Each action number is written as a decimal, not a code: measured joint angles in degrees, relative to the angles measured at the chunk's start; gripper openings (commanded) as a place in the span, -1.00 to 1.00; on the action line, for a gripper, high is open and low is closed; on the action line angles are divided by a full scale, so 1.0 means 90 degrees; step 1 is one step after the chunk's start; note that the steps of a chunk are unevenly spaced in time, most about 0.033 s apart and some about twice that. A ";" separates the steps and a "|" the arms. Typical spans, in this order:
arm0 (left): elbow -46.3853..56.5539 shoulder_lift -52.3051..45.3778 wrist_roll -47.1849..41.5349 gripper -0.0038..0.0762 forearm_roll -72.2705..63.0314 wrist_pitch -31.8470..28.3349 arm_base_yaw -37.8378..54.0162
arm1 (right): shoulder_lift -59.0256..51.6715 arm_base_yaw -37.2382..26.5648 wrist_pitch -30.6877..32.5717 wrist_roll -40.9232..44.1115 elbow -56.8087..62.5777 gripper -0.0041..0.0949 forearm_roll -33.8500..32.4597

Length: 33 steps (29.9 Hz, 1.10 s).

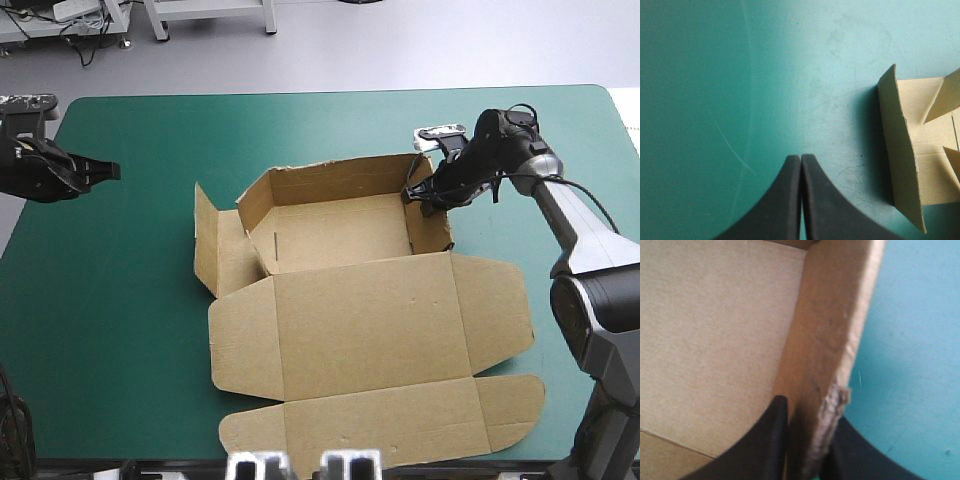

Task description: Fold the box

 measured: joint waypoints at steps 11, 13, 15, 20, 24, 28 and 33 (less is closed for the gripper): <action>0.0000 0.0565 0.0159 -0.93 -0.0118 -0.0524 0.0000 | -0.0118 0.0005 -0.0004 -0.0094 -0.0781 -0.94 0.0589; 0.0000 0.0806 0.0119 -0.93 -0.0161 -0.0722 0.0000 | -0.0239 0.0005 0.0196 -0.0094 -0.1215 -0.94 0.0589; 0.0000 0.0991 0.0078 -0.93 -0.0288 -0.0910 0.0045 | -0.0350 0.0005 0.0434 -0.0094 -0.1671 -0.94 0.0589; 0.0006 0.1426 0.0224 -0.93 -0.1558 -0.1338 0.0521 | -0.0668 0.0005 0.0817 -0.0055 -0.2965 -0.94 0.0589; 0.0010 0.1650 0.0680 -0.93 -0.2785 -0.1449 0.1101 | -0.0972 0.0005 0.0817 0.0009 -0.3764 -0.94 0.0576; 0.0010 0.1794 0.1110 -0.93 -0.3845 -0.1405 0.1756 | -0.1356 0.0005 0.0823 0.0056 -0.4190 -0.94 0.0592; 0.0010 0.2066 0.2092 -0.93 -0.5850 -0.0776 0.2255 | -0.1769 0.0005 0.0823 0.0103 -0.4450 -0.94 0.0624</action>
